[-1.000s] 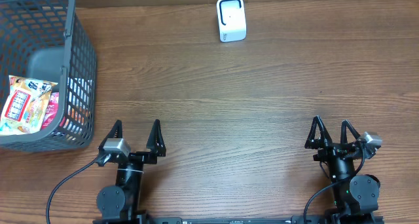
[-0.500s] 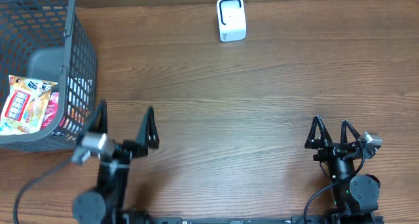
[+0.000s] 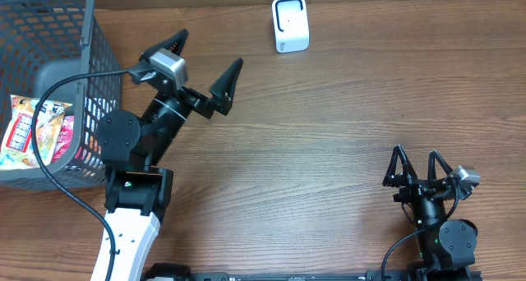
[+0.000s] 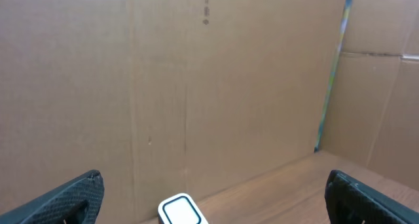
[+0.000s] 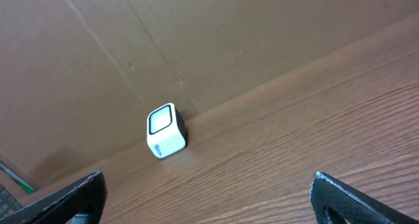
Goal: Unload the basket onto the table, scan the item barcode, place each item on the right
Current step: 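Raise the left gripper and swing it toward the grey basket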
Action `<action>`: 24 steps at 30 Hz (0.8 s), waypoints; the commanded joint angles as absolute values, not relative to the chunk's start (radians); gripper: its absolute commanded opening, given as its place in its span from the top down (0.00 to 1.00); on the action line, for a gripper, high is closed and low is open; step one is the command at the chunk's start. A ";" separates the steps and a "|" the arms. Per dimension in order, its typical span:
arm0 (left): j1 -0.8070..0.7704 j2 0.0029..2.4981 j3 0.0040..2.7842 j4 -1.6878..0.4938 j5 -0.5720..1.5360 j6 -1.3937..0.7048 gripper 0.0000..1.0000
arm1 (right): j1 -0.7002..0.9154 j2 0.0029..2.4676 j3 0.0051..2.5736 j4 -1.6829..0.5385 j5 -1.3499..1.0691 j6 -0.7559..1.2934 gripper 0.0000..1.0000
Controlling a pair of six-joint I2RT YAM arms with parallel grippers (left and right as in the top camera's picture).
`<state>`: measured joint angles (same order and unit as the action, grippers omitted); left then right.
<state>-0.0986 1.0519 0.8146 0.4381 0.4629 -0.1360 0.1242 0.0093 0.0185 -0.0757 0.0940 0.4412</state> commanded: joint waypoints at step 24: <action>-0.108 1.058 0.847 0.370 0.408 -0.044 0.00 | 0.120 0.003 0.008 -0.072 0.104 0.442 0.00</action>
<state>-0.1051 1.0523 0.8204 0.3691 0.4217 -0.0704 0.1242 0.0093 0.0185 -0.0761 0.0937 0.4412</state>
